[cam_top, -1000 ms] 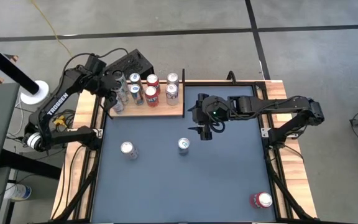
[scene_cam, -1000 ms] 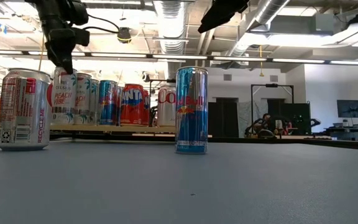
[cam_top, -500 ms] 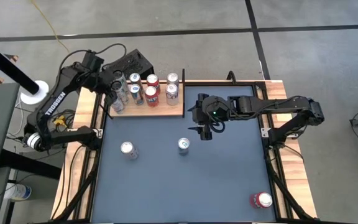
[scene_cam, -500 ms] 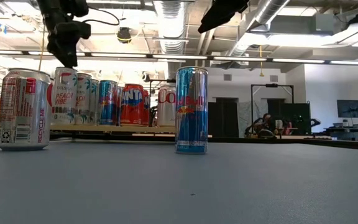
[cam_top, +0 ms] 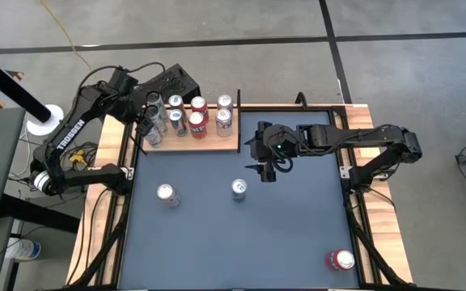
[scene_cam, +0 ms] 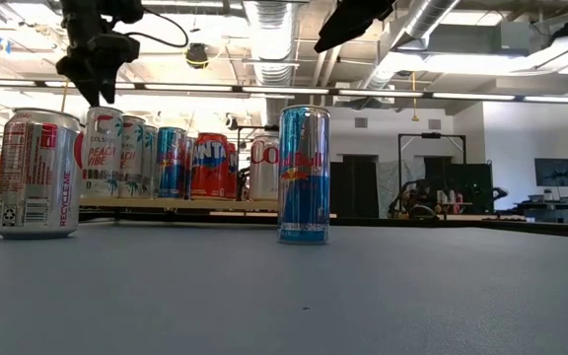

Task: Place canned beverage on shelf
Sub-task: Put the white pink soda can on the shelf aligned with the other white pink soda cans

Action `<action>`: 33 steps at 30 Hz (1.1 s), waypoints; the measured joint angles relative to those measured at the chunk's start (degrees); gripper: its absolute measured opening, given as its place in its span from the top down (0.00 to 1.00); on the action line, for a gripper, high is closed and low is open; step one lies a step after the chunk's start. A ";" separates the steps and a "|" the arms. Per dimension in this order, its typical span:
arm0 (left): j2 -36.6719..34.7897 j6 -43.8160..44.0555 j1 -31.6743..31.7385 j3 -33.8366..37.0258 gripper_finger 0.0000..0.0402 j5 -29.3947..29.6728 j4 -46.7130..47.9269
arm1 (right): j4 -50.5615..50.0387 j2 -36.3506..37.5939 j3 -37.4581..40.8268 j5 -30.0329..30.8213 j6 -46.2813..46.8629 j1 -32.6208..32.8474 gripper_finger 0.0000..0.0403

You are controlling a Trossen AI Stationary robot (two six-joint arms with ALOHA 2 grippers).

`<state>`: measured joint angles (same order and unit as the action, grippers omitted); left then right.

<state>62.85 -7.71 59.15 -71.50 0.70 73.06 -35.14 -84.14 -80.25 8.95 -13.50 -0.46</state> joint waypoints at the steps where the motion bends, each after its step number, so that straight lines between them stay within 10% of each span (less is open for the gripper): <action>1: 0.19 0.19 -0.26 0.00 0.29 0.61 0.64 | 0.02 0.00 0.00 0.02 0.01 -0.01 0.17; 33: 0.93 1.35 -0.74 3.32 0.35 -0.92 -3.12 | 0.35 0.00 0.00 0.02 0.51 0.00 0.17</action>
<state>63.78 -6.36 58.41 -68.18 -0.22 69.93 -34.79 -84.14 -80.25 8.97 -12.99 -0.45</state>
